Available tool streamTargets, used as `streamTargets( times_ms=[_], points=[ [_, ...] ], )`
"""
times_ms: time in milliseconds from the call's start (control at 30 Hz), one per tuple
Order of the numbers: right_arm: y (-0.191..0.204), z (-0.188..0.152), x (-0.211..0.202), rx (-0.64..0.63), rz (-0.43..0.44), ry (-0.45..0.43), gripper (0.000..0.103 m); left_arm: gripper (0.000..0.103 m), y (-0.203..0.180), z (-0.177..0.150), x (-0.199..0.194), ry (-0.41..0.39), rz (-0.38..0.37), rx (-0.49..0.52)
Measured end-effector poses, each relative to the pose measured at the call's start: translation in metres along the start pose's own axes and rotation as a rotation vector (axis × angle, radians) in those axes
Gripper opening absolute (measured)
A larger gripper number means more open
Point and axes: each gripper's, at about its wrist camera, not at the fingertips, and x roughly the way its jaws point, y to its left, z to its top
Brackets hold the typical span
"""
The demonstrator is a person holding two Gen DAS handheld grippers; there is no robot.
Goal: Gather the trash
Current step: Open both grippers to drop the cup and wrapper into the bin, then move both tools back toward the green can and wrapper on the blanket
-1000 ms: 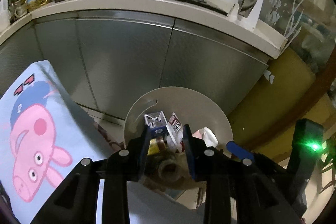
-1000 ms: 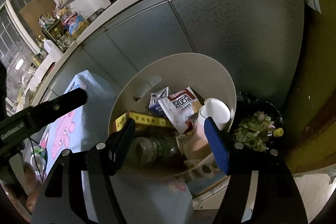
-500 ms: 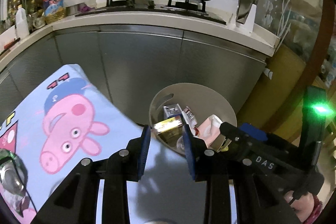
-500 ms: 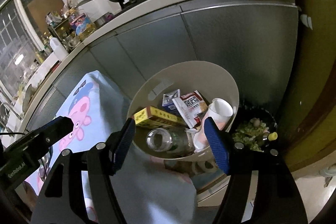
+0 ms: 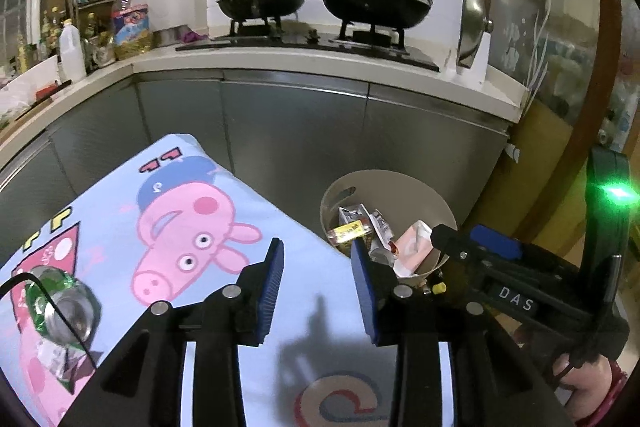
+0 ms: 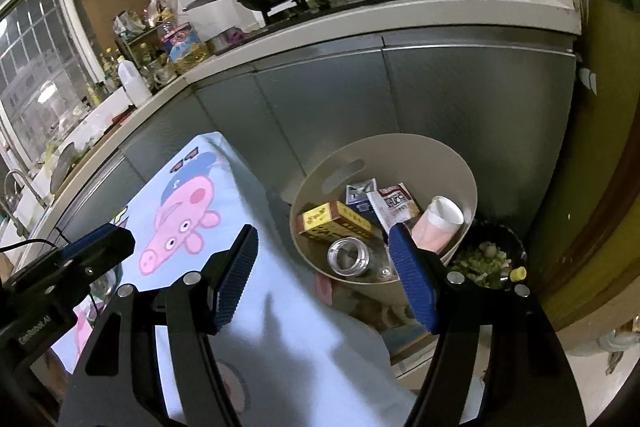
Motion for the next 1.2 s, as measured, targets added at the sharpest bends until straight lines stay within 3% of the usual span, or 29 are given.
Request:
streamTargets(
  times_ms=[367,633,767,867,1033,1100,1200],
  points=[
    [0.044,-0.008,-0.024,-0.070,0.047,-0.016,0.066,0.035,0.029,-0.013,-0.053,-0.071,0.026,-0.037],
    [0.107,-0.024,-0.032,-0.175,0.170,0.007,0.066,0.035,0.123,-0.038,-0.153,-0.176,0.182,-0.163],
    [0.150,-0.038,-0.033,-0.248,0.257,0.032,0.065,0.035,0.180,-0.061,-0.225,-0.215,0.354,-0.221],
    [0.183,-0.053,-0.035,-0.310,0.326,0.058,0.065,0.035,0.222,-0.085,-0.287,-0.214,0.558,-0.239],
    [0.233,-0.083,-0.040,-0.409,0.429,0.107,0.063,0.035,0.267,-0.117,-0.369,-0.189,0.822,-0.279],
    [0.252,-0.097,-0.039,-0.443,0.481,0.148,0.062,0.040,0.281,-0.128,-0.399,-0.196,0.936,-0.291],
    [0.274,-0.116,-0.032,-0.486,0.512,0.206,0.059,0.044,0.300,-0.141,-0.420,-0.209,1.003,-0.357]
  ],
)
